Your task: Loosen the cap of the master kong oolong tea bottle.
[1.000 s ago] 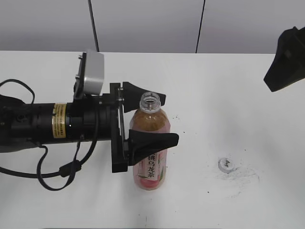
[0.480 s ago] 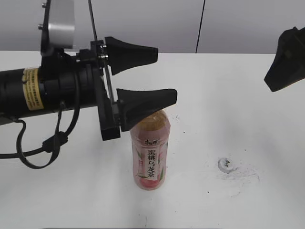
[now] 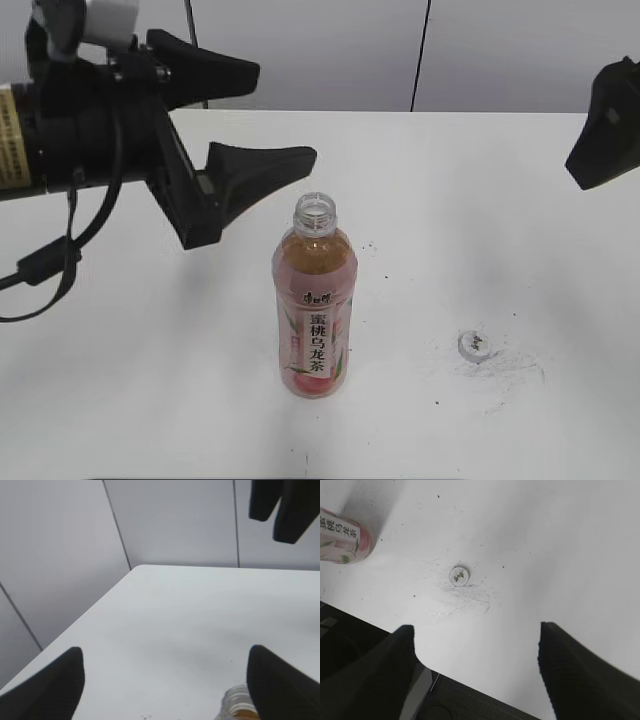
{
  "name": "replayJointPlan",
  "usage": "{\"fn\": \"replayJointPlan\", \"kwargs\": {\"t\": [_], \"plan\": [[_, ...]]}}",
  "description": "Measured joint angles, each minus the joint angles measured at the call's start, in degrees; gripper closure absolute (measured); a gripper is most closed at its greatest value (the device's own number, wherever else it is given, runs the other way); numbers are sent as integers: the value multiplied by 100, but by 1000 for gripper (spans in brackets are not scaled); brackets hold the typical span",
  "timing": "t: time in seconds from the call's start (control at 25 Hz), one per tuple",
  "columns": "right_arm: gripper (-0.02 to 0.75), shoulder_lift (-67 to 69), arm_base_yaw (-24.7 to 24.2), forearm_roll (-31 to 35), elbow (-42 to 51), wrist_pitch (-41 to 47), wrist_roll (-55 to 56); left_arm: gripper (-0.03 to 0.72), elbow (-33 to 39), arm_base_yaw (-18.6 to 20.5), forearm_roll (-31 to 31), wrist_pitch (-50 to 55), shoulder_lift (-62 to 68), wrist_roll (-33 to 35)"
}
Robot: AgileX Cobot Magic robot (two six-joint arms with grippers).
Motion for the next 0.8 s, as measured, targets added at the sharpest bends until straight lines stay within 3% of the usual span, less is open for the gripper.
{"fn": "replayJointPlan", "kwargs": {"t": [0.2, 0.4, 0.6, 0.8], "plan": [[161, 0, 0, 0, 0, 0, 0, 102, 4, 0, -25, 940, -469, -536], [161, 0, 0, 0, 0, 0, 53, 116, 4, 0, -130, 2397, -914, -1746], [161, -21, 0, -67, 0, 0, 183, 151, 4, 0, -1471, 4251, -1299, -2383], [161, -130, 0, -315, 0, 0, 262, 163, 22, 0, -2296, 6018, -1427, -1874]]}}
